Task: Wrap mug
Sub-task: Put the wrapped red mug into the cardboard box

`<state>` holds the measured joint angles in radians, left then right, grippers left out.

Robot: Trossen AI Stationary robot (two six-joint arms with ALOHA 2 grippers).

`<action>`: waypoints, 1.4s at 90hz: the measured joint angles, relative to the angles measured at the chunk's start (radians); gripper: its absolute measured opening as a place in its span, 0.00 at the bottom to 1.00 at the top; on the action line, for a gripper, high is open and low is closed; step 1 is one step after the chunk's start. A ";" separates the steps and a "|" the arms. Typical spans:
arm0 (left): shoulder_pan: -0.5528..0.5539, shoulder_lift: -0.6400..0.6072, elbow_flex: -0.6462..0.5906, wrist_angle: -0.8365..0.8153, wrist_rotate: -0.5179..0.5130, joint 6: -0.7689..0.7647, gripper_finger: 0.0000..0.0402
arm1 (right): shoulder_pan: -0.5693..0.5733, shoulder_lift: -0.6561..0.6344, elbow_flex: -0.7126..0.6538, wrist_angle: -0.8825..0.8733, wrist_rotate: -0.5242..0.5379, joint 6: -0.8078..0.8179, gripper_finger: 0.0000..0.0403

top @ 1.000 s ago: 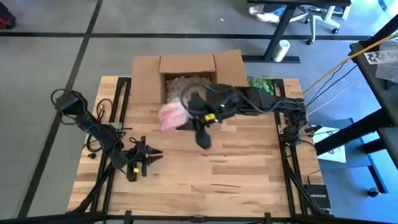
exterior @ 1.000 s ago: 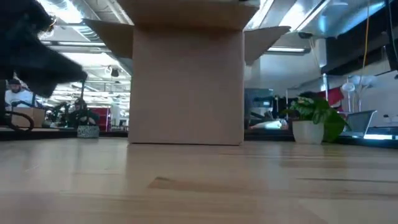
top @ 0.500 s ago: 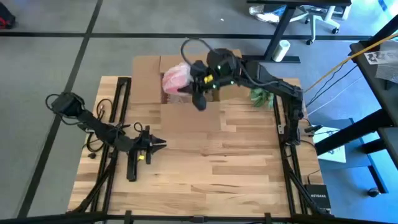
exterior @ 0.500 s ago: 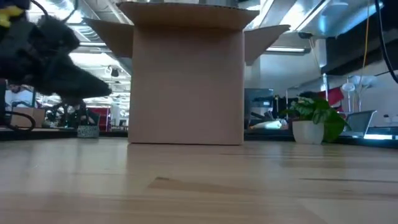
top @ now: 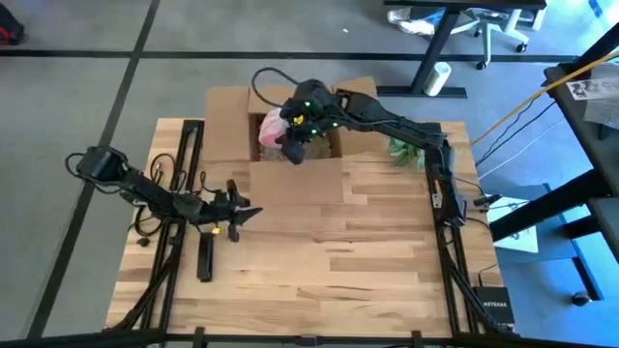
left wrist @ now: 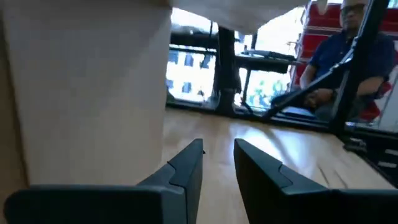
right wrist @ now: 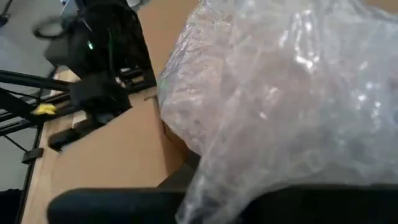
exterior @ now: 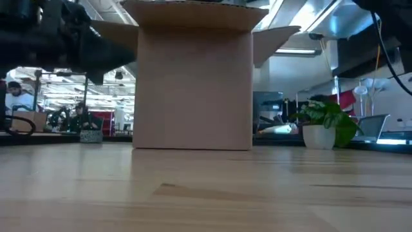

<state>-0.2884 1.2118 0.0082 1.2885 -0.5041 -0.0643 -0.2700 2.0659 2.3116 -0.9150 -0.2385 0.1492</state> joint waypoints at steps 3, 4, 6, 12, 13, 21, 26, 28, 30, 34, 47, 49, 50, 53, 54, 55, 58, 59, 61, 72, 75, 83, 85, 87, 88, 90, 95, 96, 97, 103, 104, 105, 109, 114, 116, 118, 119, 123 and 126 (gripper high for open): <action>0.005 -0.027 0.000 -0.034 0.000 0.002 0.18 | -0.001 0.000 0.000 0.000 0.001 0.001 0.02; 0.007 -0.036 0.000 -0.045 0.000 0.003 0.18 | -0.001 0.000 0.000 0.000 0.000 0.001 0.02; 0.011 -0.057 0.000 -0.074 0.000 0.007 0.18 | -0.001 0.000 0.000 0.000 0.000 0.001 0.02; 0.029 -0.139 0.000 -0.171 0.000 0.014 0.18 | -0.001 0.000 0.001 0.004 -0.001 0.001 0.01; 0.033 -0.153 0.000 -0.183 0.000 0.014 0.18 | -0.001 0.000 0.001 0.005 -0.001 0.001 0.01; 0.055 -0.283 0.000 -0.322 -0.001 0.012 0.18 | -0.009 0.000 0.001 0.001 -0.007 0.003 0.01; 0.069 -0.369 0.000 -0.430 -0.001 -0.002 0.18 | -0.015 0.000 0.001 -0.002 -0.009 0.005 0.01; 0.075 -0.404 0.000 -0.479 0.000 -0.010 0.18 | -0.016 0.000 0.001 -0.002 -0.009 0.005 0.01; 0.081 -0.438 0.000 -0.529 0.002 -0.019 0.18 | -0.020 0.000 0.001 -0.001 -0.008 0.005 0.01; 0.094 -0.504 0.001 -0.626 0.004 -0.039 0.18 | -0.021 0.000 0.001 0.001 -0.008 0.006 0.01; 0.132 -0.731 0.001 -0.893 0.004 -0.073 0.18 | -0.022 0.000 0.001 0.000 0.011 0.006 0.01; 0.137 -0.765 0.001 -0.919 0.004 -0.073 0.18 | -0.026 0.000 0.001 0.000 0.010 0.006 0.01; 0.140 -0.784 0.001 -0.933 0.004 -0.074 0.18 | -0.027 0.000 0.001 0.000 0.010 0.006 0.01; 0.150 -0.837 0.001 -0.976 0.004 -0.074 0.18 | -0.027 0.000 0.001 0.000 0.010 0.006 0.01; 0.153 -0.854 0.001 -0.991 0.005 -0.075 0.18 | -0.028 0.000 0.001 0.000 0.010 0.006 0.01; 0.156 -0.874 0.001 -1.006 0.004 -0.077 0.18 | -0.029 0.000 0.001 0.000 0.010 0.006 0.01; 0.165 -0.926 0.001 -1.055 0.004 -0.079 0.18 | -0.032 0.004 0.001 0.000 0.012 0.006 0.01; 0.169 -0.943 0.001 -1.074 0.004 -0.081 0.18 | -0.032 0.007 0.002 0.001 0.012 0.007 0.01; 0.176 -0.977 0.001 -1.115 0.004 -0.088 0.18 | -0.033 0.010 0.002 0.003 0.011 0.008 0.01; 0.217 -1.116 0.003 -1.224 0.026 -0.123 0.18 | -0.043 0.043 0.003 -0.008 0.010 0.030 0.01; 0.224 -1.140 0.003 -1.226 0.026 -0.117 0.18 | -0.048 0.053 0.003 -0.015 0.010 0.033 0.01; 0.253 -1.165 0.003 -1.227 0.027 -0.115 0.18 | -0.054 0.083 0.003 -0.026 0.010 0.039 0.01; 0.260 -1.166 0.003 -1.227 0.029 -0.115 0.18 | -0.057 0.088 0.003 -0.028 0.013 0.040 0.01; 0.265 -1.165 0.003 -1.227 0.029 -0.116 0.18 | -0.058 0.094 0.003 -0.031 0.016 0.039 0.01; 0.267 -1.164 0.003 -1.228 0.029 -0.117 0.18 | -0.058 0.098 0.003 -0.033 0.016 0.039 0.01; 0.271 -1.161 0.003 -1.228 0.030 -0.119 0.18 | -0.058 0.103 0.003 -0.036 0.016 0.040 0.01; 0.277 -1.149 0.003 -1.228 0.031 -0.120 0.18 | -0.064 0.113 0.003 -0.043 0.018 0.042 0.01; 0.278 -1.147 0.003 -1.229 0.031 -0.120 0.18 | -0.064 0.116 0.003 -0.048 0.018 0.042 0.01; 0.279 -1.145 0.003 -1.229 0.031 -0.120 0.18 | -0.065 0.119 0.003 -0.052 0.018 0.044 0.01; 0.287 -1.130 0.003 -1.229 0.031 -0.122 0.18 | -0.068 0.130 0.003 -0.086 0.033 0.048 0.01; 0.288 -1.127 0.003 -1.229 0.030 -0.123 0.18 | -0.070 0.131 0.003 -0.094 0.037 0.048 0.01; 0.289 -1.125 0.003 -1.229 0.030 -0.123 0.18 | -0.070 0.132 0.003 -0.103 0.040 0.049 0.01; 0.292 -1.113 0.003 -1.229 0.031 -0.123 0.18 | -0.071 0.140 0.003 -0.131 0.052 0.053 0.01; 0.295 -1.103 0.003 -1.230 0.031 -0.129 0.18 | -0.073 0.142 0.007 -0.167 0.067 0.051 0.01; 0.298 -1.099 0.003 -1.229 0.031 -0.131 0.18 | -0.075 0.142 0.007 -0.181 0.067 0.051 0.01; 0.299 -1.095 0.003 -1.229 0.030 -0.134 0.18 | -0.077 0.143 0.008 -0.196 0.066 0.051 0.01; 0.299 -1.093 0.003 -1.229 0.030 -0.136 0.18 | -0.078 0.145 0.008 -0.203 0.067 0.051 0.01; 0.302 -1.086 0.003 -1.230 0.031 -0.138 0.18 | -0.079 0.152 0.010 -0.222 0.076 0.054 0.01; 0.304 -1.081 0.003 -1.230 0.030 -0.139 0.18 | -0.080 0.153 0.010 -0.232 0.081 0.058 0.01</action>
<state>0.0154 0.1305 0.0116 0.0586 -0.4741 -0.2032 -0.3501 2.2192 2.3219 -1.1473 -0.1571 0.2069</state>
